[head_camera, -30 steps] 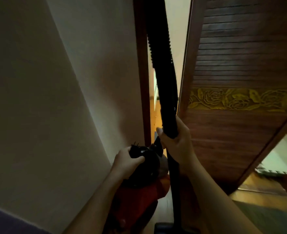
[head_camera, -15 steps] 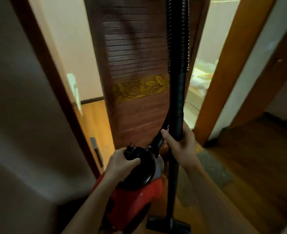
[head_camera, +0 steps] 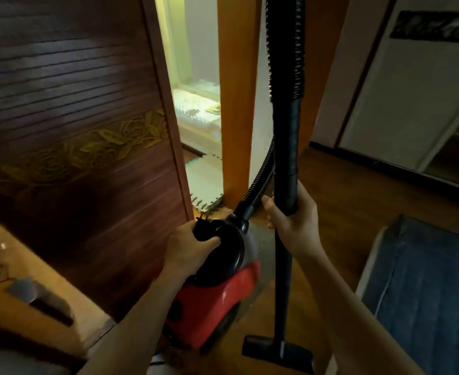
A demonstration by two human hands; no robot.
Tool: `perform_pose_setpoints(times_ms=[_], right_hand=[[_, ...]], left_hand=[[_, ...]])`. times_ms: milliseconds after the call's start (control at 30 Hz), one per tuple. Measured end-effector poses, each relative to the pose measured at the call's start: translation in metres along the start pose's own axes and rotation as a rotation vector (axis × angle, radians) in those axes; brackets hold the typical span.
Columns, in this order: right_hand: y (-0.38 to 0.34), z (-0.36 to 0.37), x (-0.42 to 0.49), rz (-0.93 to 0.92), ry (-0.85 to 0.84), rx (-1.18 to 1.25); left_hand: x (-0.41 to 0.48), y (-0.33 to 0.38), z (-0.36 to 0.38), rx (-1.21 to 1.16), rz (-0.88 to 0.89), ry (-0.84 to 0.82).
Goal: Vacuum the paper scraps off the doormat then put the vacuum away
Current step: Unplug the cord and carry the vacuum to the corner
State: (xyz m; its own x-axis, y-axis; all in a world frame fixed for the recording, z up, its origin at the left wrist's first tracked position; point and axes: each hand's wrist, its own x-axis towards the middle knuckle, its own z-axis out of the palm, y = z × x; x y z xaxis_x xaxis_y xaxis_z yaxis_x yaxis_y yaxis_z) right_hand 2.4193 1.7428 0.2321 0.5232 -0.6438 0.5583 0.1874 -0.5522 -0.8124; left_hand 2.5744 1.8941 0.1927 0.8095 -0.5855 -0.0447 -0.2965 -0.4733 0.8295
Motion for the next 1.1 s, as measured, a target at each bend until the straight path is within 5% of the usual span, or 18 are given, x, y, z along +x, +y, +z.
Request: perform_pose_setpoints(times_ms=[567, 1100], right_hand=[[0.13, -0.196, 0.143, 0.022, 0.244, 0.016], [0.296, -0.283, 0.357, 0.217, 0.48, -0.157]], left_hand=[[0.157, 0.171, 0.222, 0.022, 0.142, -0.222], [0.409, 0.291, 0.4, -0.072, 0.22, -0.545]])
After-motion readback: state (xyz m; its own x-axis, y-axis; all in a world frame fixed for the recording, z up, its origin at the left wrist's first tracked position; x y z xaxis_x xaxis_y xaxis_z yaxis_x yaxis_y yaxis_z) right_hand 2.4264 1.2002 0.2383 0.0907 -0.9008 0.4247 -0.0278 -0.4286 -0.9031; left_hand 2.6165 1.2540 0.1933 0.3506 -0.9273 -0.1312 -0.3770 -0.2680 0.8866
